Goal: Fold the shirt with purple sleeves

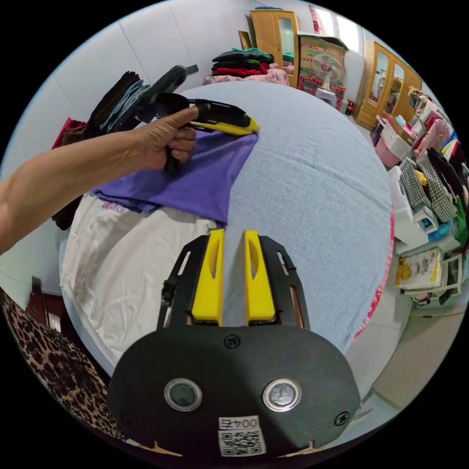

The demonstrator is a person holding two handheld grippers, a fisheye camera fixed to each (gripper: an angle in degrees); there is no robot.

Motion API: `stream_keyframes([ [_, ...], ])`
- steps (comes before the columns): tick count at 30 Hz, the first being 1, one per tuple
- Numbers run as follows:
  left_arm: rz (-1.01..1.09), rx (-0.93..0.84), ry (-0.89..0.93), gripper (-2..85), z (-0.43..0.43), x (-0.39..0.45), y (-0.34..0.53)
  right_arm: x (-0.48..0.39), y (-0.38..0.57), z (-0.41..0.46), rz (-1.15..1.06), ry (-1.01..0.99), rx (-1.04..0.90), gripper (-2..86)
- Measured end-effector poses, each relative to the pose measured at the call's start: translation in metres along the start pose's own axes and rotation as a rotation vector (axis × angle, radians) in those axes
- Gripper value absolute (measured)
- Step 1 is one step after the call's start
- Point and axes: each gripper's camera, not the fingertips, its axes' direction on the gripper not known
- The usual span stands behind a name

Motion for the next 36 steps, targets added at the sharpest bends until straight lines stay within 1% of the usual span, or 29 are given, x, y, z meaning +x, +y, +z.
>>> stream_keyframes([
  [2, 0.027, 0.042, 0.033, 8.9, -0.022, 0.016, 0.008, -0.008, 0.009, -0.017, 0.019, -0.007, 0.044, 8.8],
  [4, 0.07, 0.078, 0.024, 9.6, -0.047, 0.032, 0.019, -0.024, 0.015, -0.031, 0.014, -0.037, 0.066, 9.0],
  [6, 0.118, 0.107, 0.006, 9.8, -0.077, 0.049, 0.038, -0.049, 0.02, -0.035, -0.014, -0.084, 0.043, 9.2],
  [9, 0.151, 0.143, -0.067, 9.9, -0.138, 0.063, 0.093, -0.103, 0.032, -0.021, -0.049, -0.165, -0.072, 9.5],
  [11, 0.125, 0.128, -0.211, 9.8, -0.191, 0.059, 0.152, -0.146, 0.045, 0.006, -0.048, -0.223, -0.205, 9.6],
  [12, 0.113, 0.133, -0.258, 9.8, -0.205, 0.056, 0.17, -0.156, 0.049, 0.013, -0.053, -0.232, -0.233, 9.6],
  [14, 0.022, 0.142, -0.481, 9.7, -0.261, 0.039, 0.242, -0.19, 0.063, 0.039, -0.054, -0.217, -0.316, 9.6],
  [15, -0.008, 0.137, -0.543, 9.7, -0.273, 0.033, 0.26, -0.197, 0.065, 0.046, -0.053, -0.21, -0.336, 9.8],
  [16, -0.068, 0.126, -0.651, 9.7, -0.296, 0.022, 0.294, -0.208, 0.07, 0.059, -0.054, -0.193, -0.372, 10.1],
  [17, -0.144, 0.104, -0.713, 9.8, -0.316, 0.008, 0.322, -0.216, 0.072, 0.067, -0.052, -0.161, -0.371, 9.8],
  [20, -0.292, 0.128, -0.711, 9.9, -0.357, -0.02, 0.368, -0.226, 0.065, 0.082, -0.05, -0.104, -0.403, 7.8],
  [22, -0.332, 0.125, -0.705, 10.0, -0.371, -0.031, 0.377, -0.227, 0.057, 0.093, -0.013, -0.048, -0.439, 5.3],
  [23, -0.339, 0.127, -0.696, 10.2, -0.376, -0.036, 0.379, -0.226, 0.052, 0.101, 0.007, -0.002, -0.464, 3.9],
  [27, -0.321, 0.117, -0.702, 11.1, -0.384, -0.04, 0.373, -0.221, 0.041, 0.119, 0.029, -0.037, -0.508, 3.1],
  [31, -0.377, 0.115, -0.675, 11.9, -0.393, -0.054, 0.369, -0.217, 0.033, 0.139, 0.089, -0.045, -0.542, 2.3],
  [36, -0.369, 0.116, -0.659, 11.5, -0.407, -0.058, 0.366, -0.237, 0.031, 0.157, -0.01, 0.057, -0.539, 1.7],
])
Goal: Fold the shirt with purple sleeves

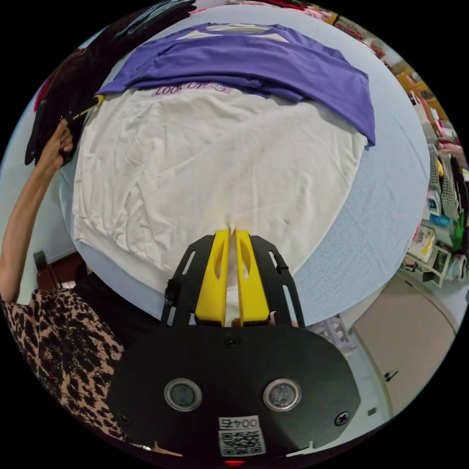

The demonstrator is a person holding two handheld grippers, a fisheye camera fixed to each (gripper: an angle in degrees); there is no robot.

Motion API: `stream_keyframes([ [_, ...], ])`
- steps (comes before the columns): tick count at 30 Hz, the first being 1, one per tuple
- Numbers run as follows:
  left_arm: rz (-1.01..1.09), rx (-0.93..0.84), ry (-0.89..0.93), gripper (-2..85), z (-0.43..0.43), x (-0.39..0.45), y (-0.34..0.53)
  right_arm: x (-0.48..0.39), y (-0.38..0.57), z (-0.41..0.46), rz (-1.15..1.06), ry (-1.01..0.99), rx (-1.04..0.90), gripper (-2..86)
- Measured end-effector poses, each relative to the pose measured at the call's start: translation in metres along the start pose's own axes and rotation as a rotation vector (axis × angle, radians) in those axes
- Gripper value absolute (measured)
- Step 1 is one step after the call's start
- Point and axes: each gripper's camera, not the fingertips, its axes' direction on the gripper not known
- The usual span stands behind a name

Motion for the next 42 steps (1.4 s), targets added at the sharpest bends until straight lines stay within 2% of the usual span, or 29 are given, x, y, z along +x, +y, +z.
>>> stream_keyframes([
  [6, -0.038, -0.014, -0.003, 9.5, -0.014, -0.013, -0.007, -0.009, -0.029, 0.018, -0.082, 0.068, -0.093, 1.5],
  [16, -0.022, -0.009, -0.07, 8.7, -0.038, -0.023, -0.012, 0.036, -0.059, 0.044, 0.015, -0.12, -0.162, 1.0],
  [25, -0.01, 0.009, -0.094, 8.4, -0.053, -0.027, -0.019, 0.035, -0.08, 0.066, -0.078, -0.037, -0.22, 0.5],
  [29, 0.05, -0.007, -0.013, 10.9, -0.069, -0.022, -0.021, 0.044, -0.08, 0.075, -0.091, -0.053, -0.202, 0.5],
  [33, 0.123, 0.045, 0.017, 12.2, -0.107, -0.01, -0.008, 0.054, -0.076, 0.081, -0.118, -0.076, -0.163, 0.6],
  [36, 0.19, 0.161, 0.033, 12.2, -0.144, 0.003, -0.005, 0.067, -0.078, 0.087, -0.098, -0.128, -0.16, 0.6],
  [39, 0.211, 0.235, 0.034, 12.1, -0.157, 0.007, -0.039, 0.082, -0.084, 0.095, 0.021, -0.186, -0.188, 0.6],
  [42, 0.186, 0.19, 0.031, 12.1, -0.133, 0.001, -0.094, 0.076, -0.088, 0.1, 0.015, -0.132, -0.191, 0.7],
])
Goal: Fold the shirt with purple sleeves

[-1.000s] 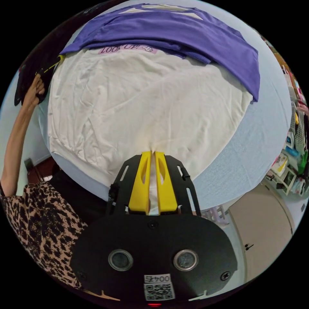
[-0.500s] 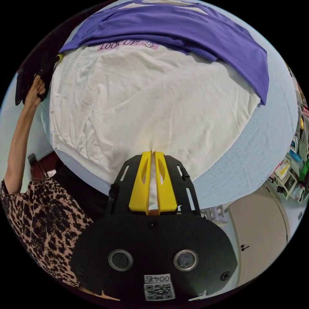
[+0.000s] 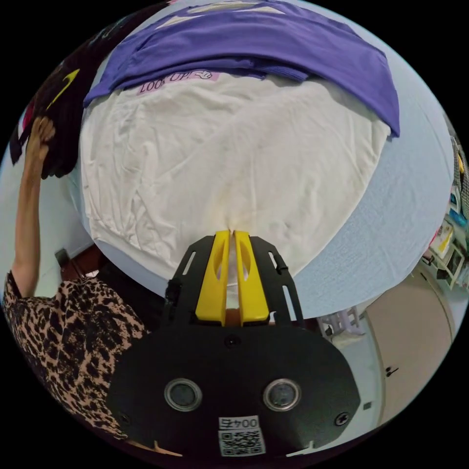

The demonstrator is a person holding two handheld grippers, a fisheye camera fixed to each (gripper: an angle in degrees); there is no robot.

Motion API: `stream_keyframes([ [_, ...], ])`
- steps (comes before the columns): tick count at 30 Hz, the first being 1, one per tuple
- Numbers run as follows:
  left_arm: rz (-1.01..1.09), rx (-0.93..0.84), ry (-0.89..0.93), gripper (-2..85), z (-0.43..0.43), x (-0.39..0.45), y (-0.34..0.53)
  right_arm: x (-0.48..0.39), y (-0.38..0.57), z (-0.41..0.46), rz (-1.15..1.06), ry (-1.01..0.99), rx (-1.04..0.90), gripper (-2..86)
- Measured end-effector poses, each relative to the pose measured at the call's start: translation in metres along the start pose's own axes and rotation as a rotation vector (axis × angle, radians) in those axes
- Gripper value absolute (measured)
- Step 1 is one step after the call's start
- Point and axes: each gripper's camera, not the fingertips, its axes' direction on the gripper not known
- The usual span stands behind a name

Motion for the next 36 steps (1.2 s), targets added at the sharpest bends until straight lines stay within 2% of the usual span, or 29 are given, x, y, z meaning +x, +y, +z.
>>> stream_keyframes([
  [4, -0.009, -0.158, -0.033, 12.3, 0.065, -0.021, -0.045, -0.012, -0.008, 0.009, -0.062, 0.095, -0.029, 0.7],
  [10, -0.016, -0.239, -0.071, 15.3, 0.104, -0.045, -0.082, -0.004, -0.008, 0.019, -0.097, 0.08, -0.013, 0.7],
  [12, -0.016, -0.263, -0.064, 16.4, 0.112, -0.052, -0.09, 0.0, -0.01, 0.021, -0.022, 0.06, -0.019, 0.7],
  [17, -0.052, -0.217, 0.111, 15.5, 0.117, -0.077, -0.104, -0.014, -0.023, 0.033, 0.001, 0.155, -0.079, 0.2],
  [20, -0.08, -0.218, 0.154, 13.8, 0.123, -0.086, -0.104, -0.025, -0.024, 0.04, -0.057, 0.222, -0.087, -0.4],
  [22, -0.112, -0.201, 0.182, 12.9, 0.123, -0.091, -0.101, -0.02, -0.02, 0.042, -0.058, 0.197, -0.064, -0.6],
  [28, -0.134, -0.122, 0.145, 12.2, 0.113, -0.096, -0.093, -0.008, -0.014, 0.048, -0.093, 0.131, -0.04, -0.9],
  [33, -0.138, -0.162, 0.182, 5.0, 0.121, -0.097, -0.092, -0.009, -0.016, 0.055, -0.077, 0.123, -0.048, -0.7],
  [36, -0.103, -0.144, 0.113, 3.0, 0.116, -0.085, -0.089, -0.005, -0.008, 0.058, -0.082, 0.093, -0.006, -0.5],
])
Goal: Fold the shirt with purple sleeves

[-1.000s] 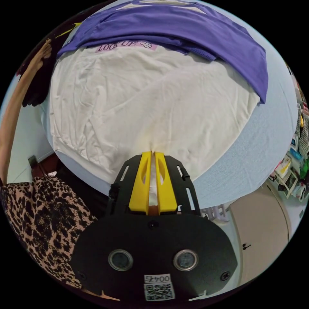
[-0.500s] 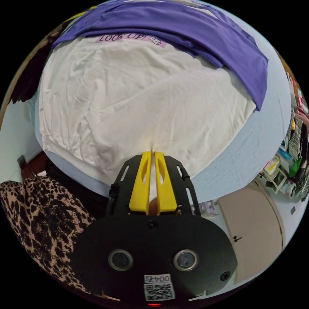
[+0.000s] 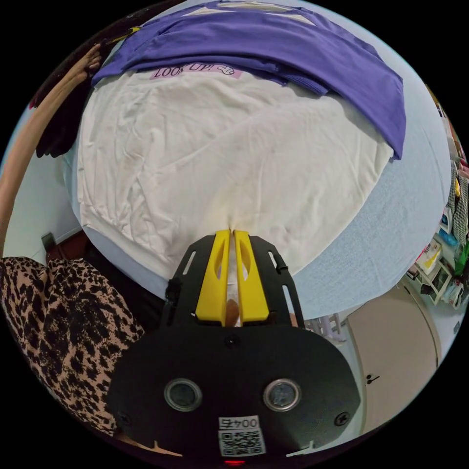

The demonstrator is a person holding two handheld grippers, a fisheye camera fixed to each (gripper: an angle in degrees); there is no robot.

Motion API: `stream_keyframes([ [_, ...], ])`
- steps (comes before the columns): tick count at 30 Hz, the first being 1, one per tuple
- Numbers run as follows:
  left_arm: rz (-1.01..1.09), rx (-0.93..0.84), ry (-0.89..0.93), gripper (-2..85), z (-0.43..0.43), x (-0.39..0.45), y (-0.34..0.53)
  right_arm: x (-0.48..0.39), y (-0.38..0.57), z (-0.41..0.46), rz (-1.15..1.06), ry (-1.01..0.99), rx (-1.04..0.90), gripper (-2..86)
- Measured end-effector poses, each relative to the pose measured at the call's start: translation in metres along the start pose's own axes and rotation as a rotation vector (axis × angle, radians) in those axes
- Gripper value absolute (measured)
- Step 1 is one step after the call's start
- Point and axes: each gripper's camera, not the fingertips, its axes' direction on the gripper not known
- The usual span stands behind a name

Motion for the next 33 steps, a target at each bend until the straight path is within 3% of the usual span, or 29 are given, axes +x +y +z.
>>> stream_keyframes([
  [5, 0.061, 0.123, -0.221, 2.0, -0.013, 0.034, 0.023, -0.006, 0.005, 0.007, -0.015, 0.006, 0.022, -0.5],
  [10, 0.003, 0.066, -0.316, 1.9, 0.002, 0.038, 0.033, -0.02, 0.007, 0.013, -0.003, 0.048, 0.024, -0.4],
  [19, -0.086, 0.076, -0.14, 3.1, -0.024, 0.034, 0.039, -0.03, 0.014, 0.023, -0.036, 0.028, 0.055, -0.1],
  [23, 0.016, 0.116, -0.007, 3.8, -0.059, 0.071, 0.077, -0.05, 0.036, 0.03, -0.159, 0.107, 0.16, 0.1],
  [33, 0.055, -0.077, -0.196, 7.4, -0.047, 0.107, 0.182, -0.063, 0.033, 0.033, -0.027, 0.05, 0.143, 0.2],
])
